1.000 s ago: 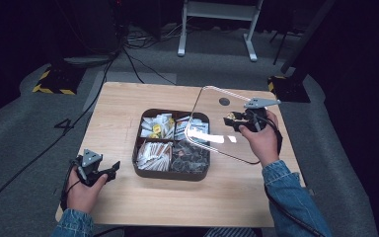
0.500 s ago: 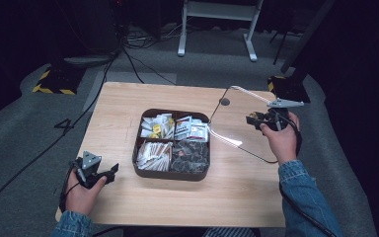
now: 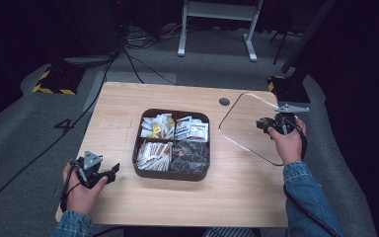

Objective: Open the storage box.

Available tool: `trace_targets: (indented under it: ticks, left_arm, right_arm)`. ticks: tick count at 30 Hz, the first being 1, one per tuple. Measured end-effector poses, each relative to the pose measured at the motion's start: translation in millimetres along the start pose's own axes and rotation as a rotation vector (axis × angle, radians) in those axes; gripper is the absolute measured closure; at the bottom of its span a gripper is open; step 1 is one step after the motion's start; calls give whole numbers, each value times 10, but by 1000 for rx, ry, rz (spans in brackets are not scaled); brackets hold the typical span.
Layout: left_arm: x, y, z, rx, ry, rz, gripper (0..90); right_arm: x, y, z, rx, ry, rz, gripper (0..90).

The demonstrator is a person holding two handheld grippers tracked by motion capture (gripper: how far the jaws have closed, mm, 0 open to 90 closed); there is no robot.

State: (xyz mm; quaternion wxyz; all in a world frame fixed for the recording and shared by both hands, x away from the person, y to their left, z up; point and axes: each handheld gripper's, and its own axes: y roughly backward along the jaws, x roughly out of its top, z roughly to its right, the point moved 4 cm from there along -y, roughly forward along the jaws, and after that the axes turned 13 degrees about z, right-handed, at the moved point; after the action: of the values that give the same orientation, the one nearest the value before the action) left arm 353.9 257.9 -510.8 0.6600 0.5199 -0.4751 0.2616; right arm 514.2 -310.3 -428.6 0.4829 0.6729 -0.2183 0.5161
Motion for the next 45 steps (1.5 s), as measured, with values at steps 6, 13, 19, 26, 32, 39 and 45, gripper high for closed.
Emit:
trace_targets:
  ticks: [6, 13, 19, 26, 32, 39, 45]
  left_arm:
    - [-20, -11, -7, 9, -6, -24, 291]
    - [-43, -26, -8, 7, -2, -50, 281]
    - [-45, -18, -19, 16, 14, -57, 281]
    - [-42, -10, -22, 19, 17, -59, 279]
    - [-37, -2, -27, 30, 26, -60, 275]
    - [-26, 8, -29, 37, 28, -52, 281]
    - [-24, 7, -23, 36, 31, -49, 280]
  right_arm:
    - [-134, -62, 64, -19, -12, -6, 591]
    - [-310, -130, 122, -40, -29, -33, 590]
    - [-451, -202, 139, -49, -35, -56, 591]
    - [-584, -274, 136, -53, -47, -75, 590]
    - [-694, -317, 151, -61, -61, -88, 590]
    - [-792, -348, 160, -67, -63, -100, 590]
    - [-814, -352, 158, -74, -49, -103, 588]
